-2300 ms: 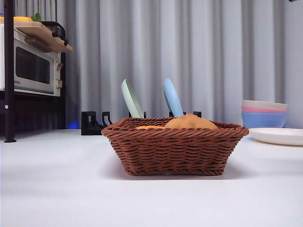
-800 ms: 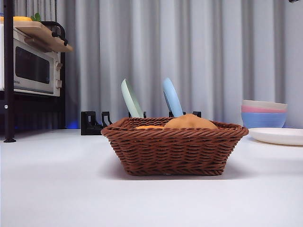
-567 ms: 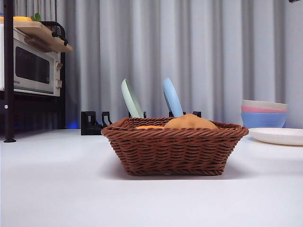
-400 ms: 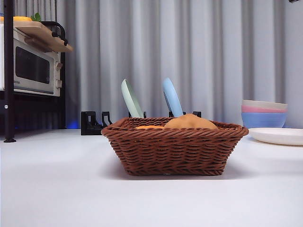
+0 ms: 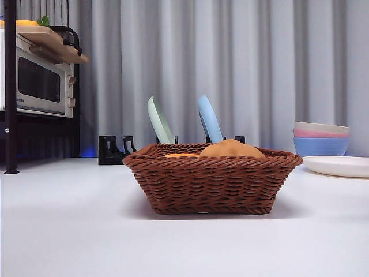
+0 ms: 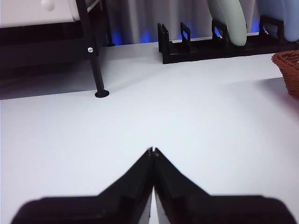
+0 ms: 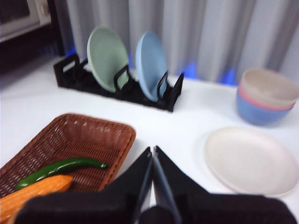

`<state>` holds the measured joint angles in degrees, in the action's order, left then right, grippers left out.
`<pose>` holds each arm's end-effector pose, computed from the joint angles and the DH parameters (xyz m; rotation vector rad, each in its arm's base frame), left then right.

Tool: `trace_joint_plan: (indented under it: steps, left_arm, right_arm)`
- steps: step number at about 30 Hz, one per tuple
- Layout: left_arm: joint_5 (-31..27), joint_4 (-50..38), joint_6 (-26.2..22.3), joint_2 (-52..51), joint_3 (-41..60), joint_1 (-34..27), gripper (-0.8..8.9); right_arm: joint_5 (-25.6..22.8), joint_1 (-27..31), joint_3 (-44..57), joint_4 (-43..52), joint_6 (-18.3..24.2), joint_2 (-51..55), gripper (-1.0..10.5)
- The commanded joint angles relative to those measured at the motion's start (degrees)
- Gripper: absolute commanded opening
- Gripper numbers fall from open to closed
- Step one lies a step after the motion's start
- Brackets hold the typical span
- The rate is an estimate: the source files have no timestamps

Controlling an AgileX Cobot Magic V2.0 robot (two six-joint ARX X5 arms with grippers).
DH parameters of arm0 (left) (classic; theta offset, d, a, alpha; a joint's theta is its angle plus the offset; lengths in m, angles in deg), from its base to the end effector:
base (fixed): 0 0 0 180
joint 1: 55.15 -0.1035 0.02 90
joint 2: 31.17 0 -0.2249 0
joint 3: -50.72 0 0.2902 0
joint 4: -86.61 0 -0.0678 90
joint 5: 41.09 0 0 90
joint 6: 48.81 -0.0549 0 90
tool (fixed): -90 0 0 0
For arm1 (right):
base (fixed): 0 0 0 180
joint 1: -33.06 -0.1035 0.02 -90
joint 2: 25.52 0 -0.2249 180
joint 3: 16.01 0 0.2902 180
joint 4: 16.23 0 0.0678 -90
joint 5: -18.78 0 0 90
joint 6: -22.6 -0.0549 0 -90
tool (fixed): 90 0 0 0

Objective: Pick up the basket,pick up the corn from the table,pick up the potato from the table,pick up the cucumber from the table,put all items into the basket

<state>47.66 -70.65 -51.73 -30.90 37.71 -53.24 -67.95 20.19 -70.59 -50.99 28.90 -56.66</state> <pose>0.1989 -0.0054 0.1473 0.0556 0.1741 -0.0159 0.2079 0.0507 0.3112 -0.1255 0.1819 0.2914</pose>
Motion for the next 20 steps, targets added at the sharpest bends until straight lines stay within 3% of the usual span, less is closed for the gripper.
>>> trace_joint_plan:
  steps: [1,6,11,20]
  left_arm:
    - [0.1,-0.1,0.3,0.0,0.9,-0.1,-0.03]
    - [0.1,-0.1,0.3,0.0,0.9,-0.1,-0.03]
    - [0.1,-0.1,0.3,0.0,0.9,-0.1,-0.03]
    - [0.1,-0.2,0.3,0.0,0.9,-0.1,-0.03]
  right_arm:
    - [1.1,1.8,7.5,4.7,0.3,5.5,0.0]
    - [1.2,5.6,21.9,11.5,-2.8,16.7,0.0]
    - [1.2,7.3,32.7,12.2,-7.6,25.8,0.0]
    - [1.2,7.3,40.8,12.5,-9.7,31.1,0.0]
